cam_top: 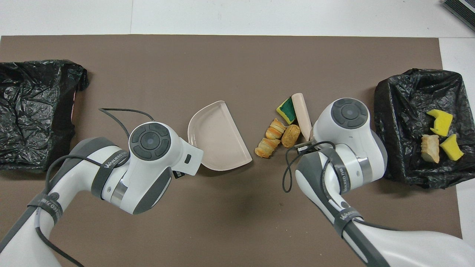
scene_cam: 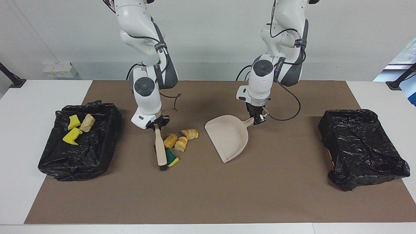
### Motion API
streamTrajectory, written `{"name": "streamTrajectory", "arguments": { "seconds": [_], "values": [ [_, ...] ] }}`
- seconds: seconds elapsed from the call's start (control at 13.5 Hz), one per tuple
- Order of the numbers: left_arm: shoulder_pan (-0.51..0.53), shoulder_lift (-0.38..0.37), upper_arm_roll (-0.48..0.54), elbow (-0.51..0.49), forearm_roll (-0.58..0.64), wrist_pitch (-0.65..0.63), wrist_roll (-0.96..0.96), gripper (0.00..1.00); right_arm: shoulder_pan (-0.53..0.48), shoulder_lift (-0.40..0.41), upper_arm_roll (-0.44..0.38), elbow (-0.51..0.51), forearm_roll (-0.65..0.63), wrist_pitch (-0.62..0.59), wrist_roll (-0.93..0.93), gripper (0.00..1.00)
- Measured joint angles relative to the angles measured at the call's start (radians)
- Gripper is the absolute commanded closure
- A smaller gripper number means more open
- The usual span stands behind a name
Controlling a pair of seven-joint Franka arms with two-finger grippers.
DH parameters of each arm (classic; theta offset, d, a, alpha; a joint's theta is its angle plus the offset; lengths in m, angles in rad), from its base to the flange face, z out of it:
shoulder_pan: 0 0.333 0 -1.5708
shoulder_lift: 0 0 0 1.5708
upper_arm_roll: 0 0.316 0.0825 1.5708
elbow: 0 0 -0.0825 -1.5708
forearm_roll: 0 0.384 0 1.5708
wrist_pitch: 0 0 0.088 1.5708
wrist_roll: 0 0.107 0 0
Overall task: Sweep and dump trash in bin
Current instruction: 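Sweep the bread and sponge into the dustpan with the right gripper's brush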
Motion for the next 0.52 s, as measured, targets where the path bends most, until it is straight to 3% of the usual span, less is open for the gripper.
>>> {"name": "streamTrajectory", "arguments": {
  "seconds": [0.15,0.52],
  "values": [
    [-0.013,-0.004,0.000,-0.005,0.000,0.000,-0.002,1.00,0.055,-0.002,0.002,-0.005,0.037,-0.002,0.035,1.00],
    [-0.029,-0.013,0.001,-0.017,0.052,0.000,0.028,1.00,0.218,-0.011,0.005,-0.004,0.268,-0.001,0.096,1.00]
  ]
}}
